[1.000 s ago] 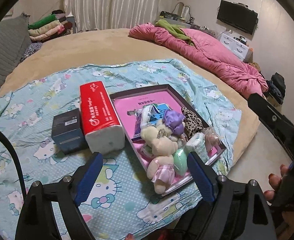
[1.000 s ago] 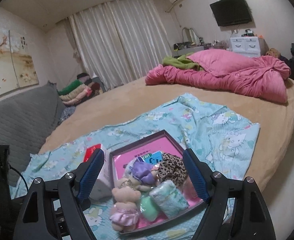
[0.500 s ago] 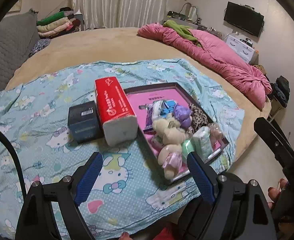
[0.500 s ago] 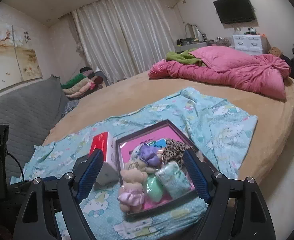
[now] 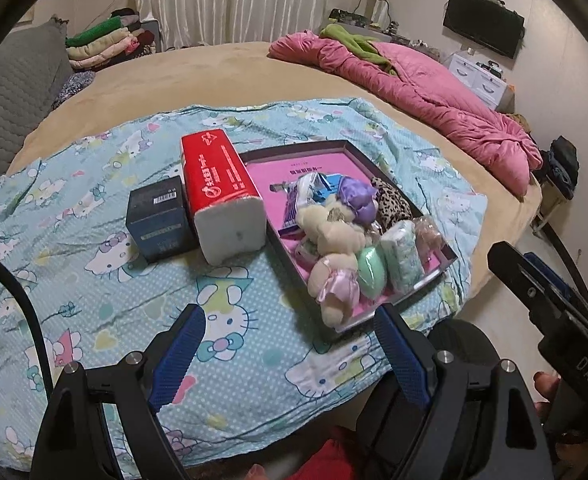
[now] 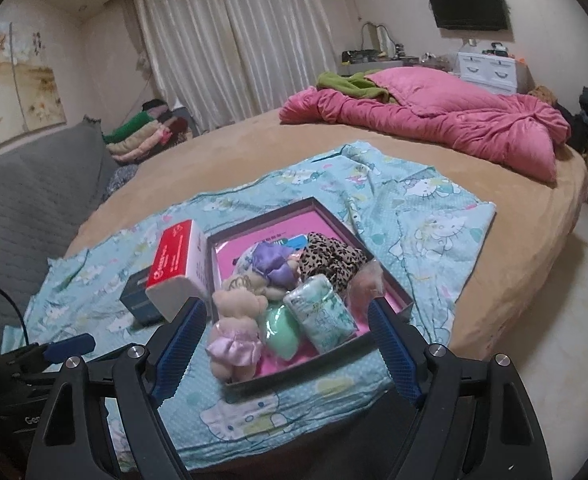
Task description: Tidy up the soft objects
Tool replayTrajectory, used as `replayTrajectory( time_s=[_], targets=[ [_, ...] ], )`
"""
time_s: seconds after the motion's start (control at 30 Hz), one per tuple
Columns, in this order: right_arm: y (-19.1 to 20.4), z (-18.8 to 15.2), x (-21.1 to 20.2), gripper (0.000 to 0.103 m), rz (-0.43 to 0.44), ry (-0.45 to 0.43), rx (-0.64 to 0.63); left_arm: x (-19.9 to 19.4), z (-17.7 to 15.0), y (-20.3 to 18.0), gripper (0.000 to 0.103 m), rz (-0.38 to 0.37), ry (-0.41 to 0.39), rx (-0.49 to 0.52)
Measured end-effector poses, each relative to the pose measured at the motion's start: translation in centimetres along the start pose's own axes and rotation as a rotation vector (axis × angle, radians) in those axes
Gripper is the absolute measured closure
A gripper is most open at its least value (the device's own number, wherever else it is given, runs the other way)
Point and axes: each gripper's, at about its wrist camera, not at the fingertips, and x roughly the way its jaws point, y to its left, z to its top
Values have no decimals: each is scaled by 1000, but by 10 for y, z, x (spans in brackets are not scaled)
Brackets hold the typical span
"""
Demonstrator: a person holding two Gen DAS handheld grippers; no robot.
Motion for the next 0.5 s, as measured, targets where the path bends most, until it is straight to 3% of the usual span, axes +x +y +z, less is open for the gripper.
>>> replayTrajectory(
  time_s=[0.5],
  targets=[
    [4,-14,9,19,-17,76,-42,10,-16,2,17,21,24,-13]
  ],
)
